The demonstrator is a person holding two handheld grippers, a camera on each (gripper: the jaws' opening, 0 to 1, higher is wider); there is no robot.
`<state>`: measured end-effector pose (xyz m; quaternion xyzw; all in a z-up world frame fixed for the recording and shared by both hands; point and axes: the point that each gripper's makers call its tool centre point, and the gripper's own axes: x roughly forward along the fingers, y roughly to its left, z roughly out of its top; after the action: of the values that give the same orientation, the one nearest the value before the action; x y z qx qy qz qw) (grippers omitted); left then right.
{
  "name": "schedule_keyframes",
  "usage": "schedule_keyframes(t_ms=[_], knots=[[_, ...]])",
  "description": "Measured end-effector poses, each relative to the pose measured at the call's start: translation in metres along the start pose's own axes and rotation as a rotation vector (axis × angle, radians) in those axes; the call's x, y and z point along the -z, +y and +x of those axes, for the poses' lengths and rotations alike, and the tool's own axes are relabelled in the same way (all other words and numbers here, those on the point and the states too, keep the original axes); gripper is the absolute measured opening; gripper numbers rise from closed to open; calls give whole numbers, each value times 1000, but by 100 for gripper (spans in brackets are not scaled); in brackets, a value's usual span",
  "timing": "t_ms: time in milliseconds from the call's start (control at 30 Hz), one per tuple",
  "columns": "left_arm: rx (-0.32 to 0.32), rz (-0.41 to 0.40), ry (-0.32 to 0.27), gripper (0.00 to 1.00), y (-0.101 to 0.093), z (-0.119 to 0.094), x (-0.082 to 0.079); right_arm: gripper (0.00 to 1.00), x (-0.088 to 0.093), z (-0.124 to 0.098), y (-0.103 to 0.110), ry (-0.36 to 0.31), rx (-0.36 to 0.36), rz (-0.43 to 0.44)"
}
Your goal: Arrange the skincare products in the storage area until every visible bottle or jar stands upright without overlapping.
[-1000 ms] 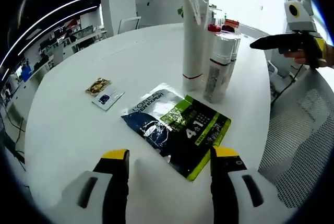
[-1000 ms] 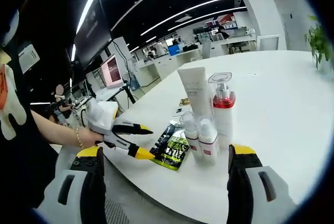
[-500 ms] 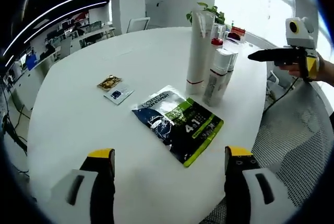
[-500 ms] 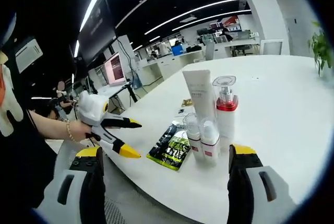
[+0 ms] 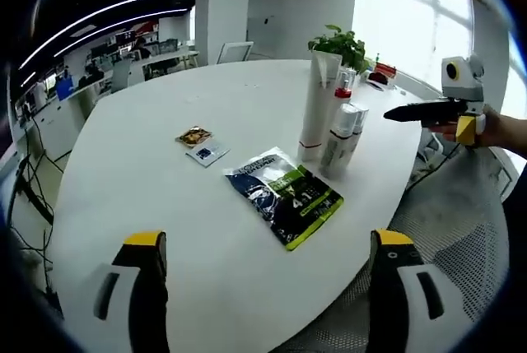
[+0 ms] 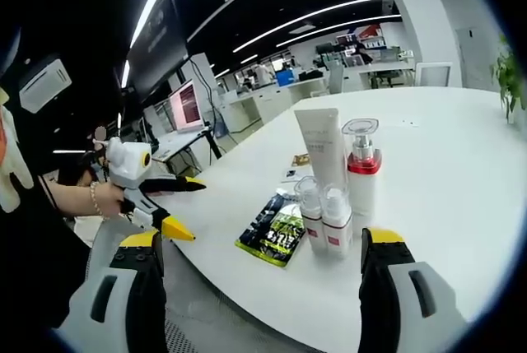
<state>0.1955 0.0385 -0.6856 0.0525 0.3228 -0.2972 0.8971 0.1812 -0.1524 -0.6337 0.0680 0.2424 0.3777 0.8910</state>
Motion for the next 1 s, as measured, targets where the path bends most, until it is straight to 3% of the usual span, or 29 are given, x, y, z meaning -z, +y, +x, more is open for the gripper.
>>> schedule_keyframes(t_ms=[267,333,433,733,1000], knots=[[25,-39,-37,99,-15,-23,-11,99,2,2,3,8,-19,-14],[35,-105,-53,99,-18,-27,-13,99,2,3,5,8,-20,-19],[13,-102,-61,99,-19,-34,-15,99,3,2,5,10,-23,-29],[-22,-99,-31,99,-16,-35,-4,100,3,2,7,5,-31,-52],[-35,-101,-26,99,-11,-31,-7,100,3,2,6,-4,-33,-37]])
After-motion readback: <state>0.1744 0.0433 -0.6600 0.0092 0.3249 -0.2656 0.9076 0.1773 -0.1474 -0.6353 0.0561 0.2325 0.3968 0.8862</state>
